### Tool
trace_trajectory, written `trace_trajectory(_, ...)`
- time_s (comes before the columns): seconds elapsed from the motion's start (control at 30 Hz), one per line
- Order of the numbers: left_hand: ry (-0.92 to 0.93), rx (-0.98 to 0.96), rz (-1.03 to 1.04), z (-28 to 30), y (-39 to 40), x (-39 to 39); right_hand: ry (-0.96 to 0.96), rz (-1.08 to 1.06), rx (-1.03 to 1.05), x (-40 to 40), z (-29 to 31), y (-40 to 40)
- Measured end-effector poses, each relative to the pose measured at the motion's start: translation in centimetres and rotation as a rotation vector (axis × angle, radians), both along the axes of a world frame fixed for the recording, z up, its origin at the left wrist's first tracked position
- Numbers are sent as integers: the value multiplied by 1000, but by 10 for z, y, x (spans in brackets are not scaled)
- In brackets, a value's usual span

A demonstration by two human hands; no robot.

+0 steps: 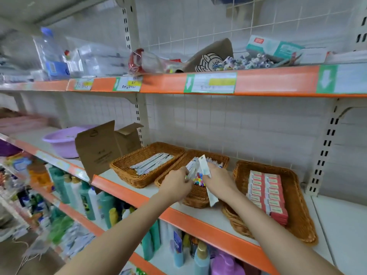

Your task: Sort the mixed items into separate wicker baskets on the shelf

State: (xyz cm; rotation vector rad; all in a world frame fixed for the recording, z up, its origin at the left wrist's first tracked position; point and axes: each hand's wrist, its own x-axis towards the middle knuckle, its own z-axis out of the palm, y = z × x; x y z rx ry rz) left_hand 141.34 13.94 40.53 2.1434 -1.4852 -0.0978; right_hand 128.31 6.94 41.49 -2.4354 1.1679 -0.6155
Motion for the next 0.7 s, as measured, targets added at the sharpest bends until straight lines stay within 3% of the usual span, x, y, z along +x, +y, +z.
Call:
trace_trajectory(0.3, 2, 10, 23, 6, -23, 71, 13, 57, 54, 64, -4, -23)
trace_trajectory(0.7, 29, 43, -52, -5, -48, 206, -56, -64, 104, 189, -12, -24)
